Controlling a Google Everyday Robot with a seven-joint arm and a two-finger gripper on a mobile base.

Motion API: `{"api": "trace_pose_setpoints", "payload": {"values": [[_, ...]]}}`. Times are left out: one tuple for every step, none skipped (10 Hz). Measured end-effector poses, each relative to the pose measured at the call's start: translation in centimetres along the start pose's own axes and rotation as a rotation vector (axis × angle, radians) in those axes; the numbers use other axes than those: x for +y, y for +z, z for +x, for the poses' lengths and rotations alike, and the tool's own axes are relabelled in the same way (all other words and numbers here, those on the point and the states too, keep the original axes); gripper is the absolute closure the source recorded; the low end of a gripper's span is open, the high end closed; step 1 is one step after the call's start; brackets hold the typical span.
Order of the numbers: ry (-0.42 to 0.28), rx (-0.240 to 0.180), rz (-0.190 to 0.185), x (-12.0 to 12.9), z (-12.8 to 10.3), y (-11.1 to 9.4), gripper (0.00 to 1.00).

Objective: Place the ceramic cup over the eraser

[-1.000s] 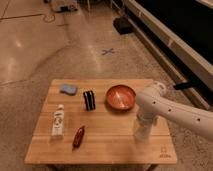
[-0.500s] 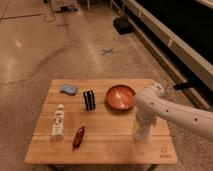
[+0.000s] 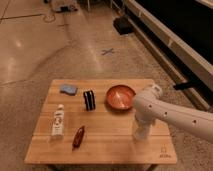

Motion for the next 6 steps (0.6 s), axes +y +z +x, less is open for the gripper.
{"api": "trace_pose_setpoints", "payload": {"values": [[0.000, 0.005, -0.004, -0.07, 0.13, 0.01, 0.34], [0.000, 0.010, -0.009, -0.20, 0.28, 0.00, 0.34], [0.001, 0.014, -0.013, -0.31, 0.39, 0.03, 0.34], [0.000, 0.016, -0.018, -0.41, 0.44, 0.08, 0.34], [-0.001, 0.018, -0.021, -0.55, 0.53, 0.12, 0.34], [-0.002, 0.022, -0.025, -0.74, 0.65, 0.17, 0.36]]}}
